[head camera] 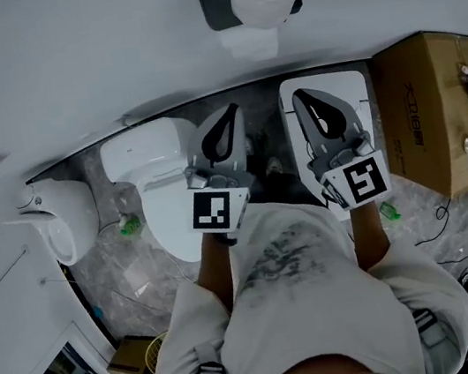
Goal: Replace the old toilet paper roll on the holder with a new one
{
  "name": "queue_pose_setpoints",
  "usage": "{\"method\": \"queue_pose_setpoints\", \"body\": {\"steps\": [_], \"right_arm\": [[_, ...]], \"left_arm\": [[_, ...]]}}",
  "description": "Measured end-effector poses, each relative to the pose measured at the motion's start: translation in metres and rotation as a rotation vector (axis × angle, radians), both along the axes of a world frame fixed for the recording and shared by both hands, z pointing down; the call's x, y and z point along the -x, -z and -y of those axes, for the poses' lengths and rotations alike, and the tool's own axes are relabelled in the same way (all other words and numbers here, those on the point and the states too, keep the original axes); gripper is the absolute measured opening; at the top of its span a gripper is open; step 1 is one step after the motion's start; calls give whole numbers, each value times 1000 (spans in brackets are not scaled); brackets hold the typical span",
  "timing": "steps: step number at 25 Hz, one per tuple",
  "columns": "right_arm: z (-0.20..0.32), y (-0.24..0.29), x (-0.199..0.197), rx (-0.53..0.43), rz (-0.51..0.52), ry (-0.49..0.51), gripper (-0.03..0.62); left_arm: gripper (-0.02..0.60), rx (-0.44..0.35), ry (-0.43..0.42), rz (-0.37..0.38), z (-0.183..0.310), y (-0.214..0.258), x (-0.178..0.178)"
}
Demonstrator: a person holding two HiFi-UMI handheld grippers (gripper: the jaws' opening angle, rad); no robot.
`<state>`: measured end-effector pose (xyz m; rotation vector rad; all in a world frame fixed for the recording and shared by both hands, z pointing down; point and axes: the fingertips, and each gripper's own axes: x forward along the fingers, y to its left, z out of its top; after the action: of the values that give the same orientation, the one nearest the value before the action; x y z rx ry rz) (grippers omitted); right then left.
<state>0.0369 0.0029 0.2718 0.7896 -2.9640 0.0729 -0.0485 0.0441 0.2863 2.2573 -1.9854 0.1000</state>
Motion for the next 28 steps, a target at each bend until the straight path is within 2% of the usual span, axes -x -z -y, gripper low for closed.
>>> {"method": "queue_pose_setpoints", "body": {"steps": [5, 14, 28], "right_arm": [[19, -13, 12, 15, -26, -23, 2], [48, -36, 25, 34, -51, -90, 2], [88, -62, 22, 49, -80, -143, 2]], "left_arm": [[-2, 35, -26, -10, 19, -16, 11], [0, 41, -83, -29, 55, -33, 29], [5, 84, -106, -26, 90, -62, 41]]}}
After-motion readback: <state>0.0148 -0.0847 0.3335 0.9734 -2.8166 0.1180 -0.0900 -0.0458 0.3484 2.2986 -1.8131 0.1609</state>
